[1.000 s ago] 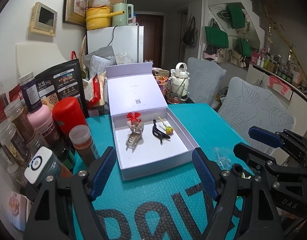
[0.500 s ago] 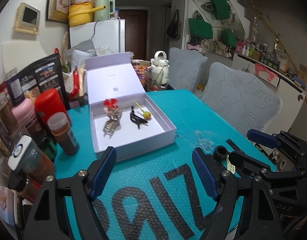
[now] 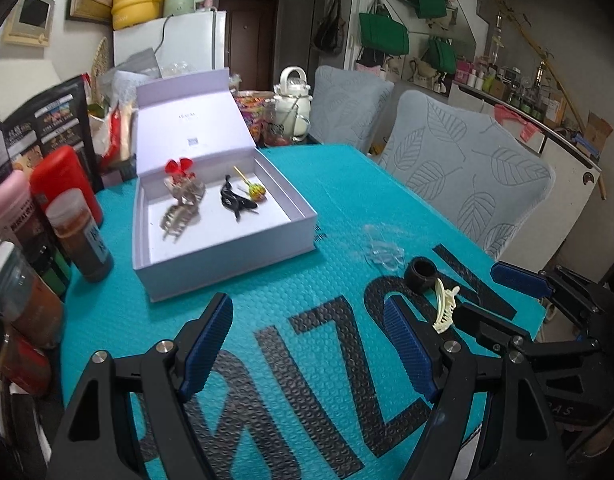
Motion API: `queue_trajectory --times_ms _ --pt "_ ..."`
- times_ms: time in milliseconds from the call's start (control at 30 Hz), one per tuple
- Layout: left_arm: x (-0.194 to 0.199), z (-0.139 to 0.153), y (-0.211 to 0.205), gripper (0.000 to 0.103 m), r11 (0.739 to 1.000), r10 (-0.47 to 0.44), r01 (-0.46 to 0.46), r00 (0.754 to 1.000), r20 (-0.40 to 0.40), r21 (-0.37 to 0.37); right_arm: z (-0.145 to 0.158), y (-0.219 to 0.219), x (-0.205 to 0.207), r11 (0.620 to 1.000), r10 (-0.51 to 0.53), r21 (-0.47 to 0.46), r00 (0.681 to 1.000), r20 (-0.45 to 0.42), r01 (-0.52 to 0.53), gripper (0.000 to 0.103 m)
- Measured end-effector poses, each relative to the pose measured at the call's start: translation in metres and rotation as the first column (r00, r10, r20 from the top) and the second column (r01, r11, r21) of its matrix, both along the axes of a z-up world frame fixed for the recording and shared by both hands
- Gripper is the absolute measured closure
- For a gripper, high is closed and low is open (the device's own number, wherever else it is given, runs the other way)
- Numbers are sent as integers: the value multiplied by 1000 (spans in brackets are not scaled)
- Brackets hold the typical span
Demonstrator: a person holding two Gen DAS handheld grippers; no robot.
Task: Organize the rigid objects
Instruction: 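Grasp the cream claw clip with the right tool while the left tool grasps the blue fishbone clip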
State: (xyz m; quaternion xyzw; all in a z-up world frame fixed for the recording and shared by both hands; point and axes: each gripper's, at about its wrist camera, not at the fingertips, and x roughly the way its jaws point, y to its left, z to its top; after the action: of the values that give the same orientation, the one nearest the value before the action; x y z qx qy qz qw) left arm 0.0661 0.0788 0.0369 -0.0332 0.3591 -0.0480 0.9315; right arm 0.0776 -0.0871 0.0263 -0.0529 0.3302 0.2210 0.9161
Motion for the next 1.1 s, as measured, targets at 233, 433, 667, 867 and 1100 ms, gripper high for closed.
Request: queue_trajectory --times_ms 233,433,667,867,1100 --pt "10 -21 -7 25 1000 -19 18 999 -49 -18 -20 -13 10 999 -42 -14 998 -46 42 34" --pt "21 -37 -15 25 999 -32 30 995 -94 -24 -39 -24 20 997 -71 -23 993 -94 69 34" --pt "31 -52 -26 25 999 -36 32 992 -123 -33 -58 -37 35 991 -133 -50 981 -138 127 34" --pt "39 -63 -33 25 999 -37 32 988 -149 -31 -75 -44 51 988 -152 -20 966 -209 151 34" --pt "45 -70 -40 25 999 -44 41 986 -162 -26 -83 -46 65 985 -169 -16 959 -229 170 39"
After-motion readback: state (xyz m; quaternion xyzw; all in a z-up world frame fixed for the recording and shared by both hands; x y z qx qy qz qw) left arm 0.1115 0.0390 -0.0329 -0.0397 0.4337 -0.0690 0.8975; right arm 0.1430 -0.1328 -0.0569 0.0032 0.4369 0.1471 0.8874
